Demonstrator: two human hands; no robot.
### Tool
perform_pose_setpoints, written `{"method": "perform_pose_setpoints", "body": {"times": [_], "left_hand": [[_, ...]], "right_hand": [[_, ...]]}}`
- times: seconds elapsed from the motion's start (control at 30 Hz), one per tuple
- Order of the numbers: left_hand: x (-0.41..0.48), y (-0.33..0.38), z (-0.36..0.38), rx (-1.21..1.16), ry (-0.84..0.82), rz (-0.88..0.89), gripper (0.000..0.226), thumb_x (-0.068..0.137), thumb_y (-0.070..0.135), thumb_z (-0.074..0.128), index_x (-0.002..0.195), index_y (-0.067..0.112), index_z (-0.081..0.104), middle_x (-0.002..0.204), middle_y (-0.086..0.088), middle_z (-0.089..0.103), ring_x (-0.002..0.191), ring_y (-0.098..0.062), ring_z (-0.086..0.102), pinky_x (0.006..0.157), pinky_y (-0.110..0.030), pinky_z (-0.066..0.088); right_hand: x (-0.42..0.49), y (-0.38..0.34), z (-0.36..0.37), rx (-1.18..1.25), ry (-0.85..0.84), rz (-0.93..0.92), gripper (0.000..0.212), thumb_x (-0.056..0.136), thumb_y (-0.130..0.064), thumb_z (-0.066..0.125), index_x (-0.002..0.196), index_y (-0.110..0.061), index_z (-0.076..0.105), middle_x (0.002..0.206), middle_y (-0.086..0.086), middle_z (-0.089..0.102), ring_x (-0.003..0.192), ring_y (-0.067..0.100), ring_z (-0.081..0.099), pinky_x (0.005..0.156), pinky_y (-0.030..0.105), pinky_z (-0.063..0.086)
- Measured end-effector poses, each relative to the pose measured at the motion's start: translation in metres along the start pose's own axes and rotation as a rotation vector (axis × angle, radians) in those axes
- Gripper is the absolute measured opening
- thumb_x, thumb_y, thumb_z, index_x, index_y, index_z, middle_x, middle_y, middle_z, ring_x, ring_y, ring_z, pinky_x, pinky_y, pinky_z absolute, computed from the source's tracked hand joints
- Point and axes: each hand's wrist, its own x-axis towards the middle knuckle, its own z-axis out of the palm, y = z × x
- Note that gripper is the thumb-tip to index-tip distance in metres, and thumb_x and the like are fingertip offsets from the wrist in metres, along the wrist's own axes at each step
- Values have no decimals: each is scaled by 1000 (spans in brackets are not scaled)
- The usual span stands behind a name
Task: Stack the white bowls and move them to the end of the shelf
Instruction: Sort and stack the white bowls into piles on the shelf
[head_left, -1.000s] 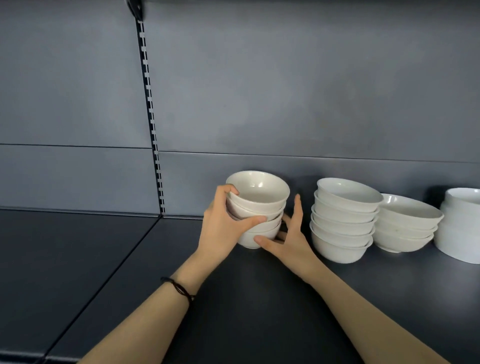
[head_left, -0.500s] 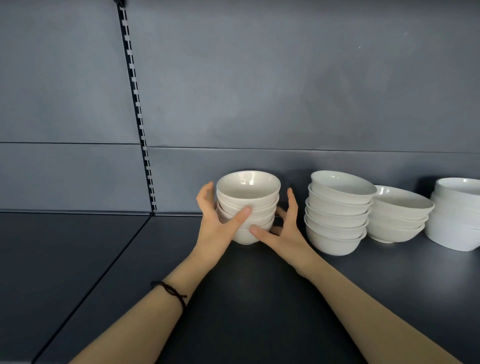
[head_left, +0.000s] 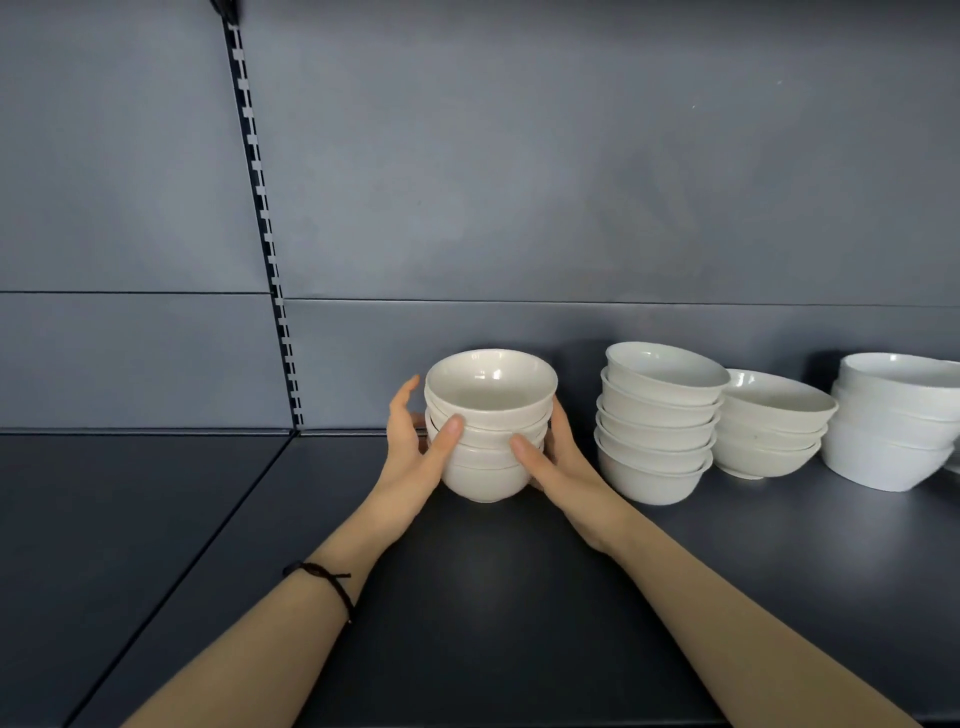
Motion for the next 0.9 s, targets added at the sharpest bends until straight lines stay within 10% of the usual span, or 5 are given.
{"method": "perform_pose_setpoints", "body": {"times": [0.27,0.5,0.9], "left_hand": [[-12,4,13,33,-82,-52,104,54,72,59,145,37,21,136,9,28,131,-4,26,108,-26,28],[-16,3,13,-269,-194,-97,97,54,56,84,134,44,29,139,10,50,120,-2,56,87,-19,53],[-47,29,21,-320,-205,-87,103,49,64,87,137,48,37,137,14,58,127,-10,55,105,-39,45]], "right_hand": [[-14,-9,4,93,25,-13,84,83,-58,66,150,-47,16,152,-14,41,140,9,42,117,48,33],[-19,-13,9,148,74,-7,82,84,-54,68,150,-45,19,152,-8,43,140,15,42,117,52,32],[-48,-27,11,208,41,0,75,87,-45,66,147,-44,21,148,-11,48,134,8,49,112,36,41]]}}
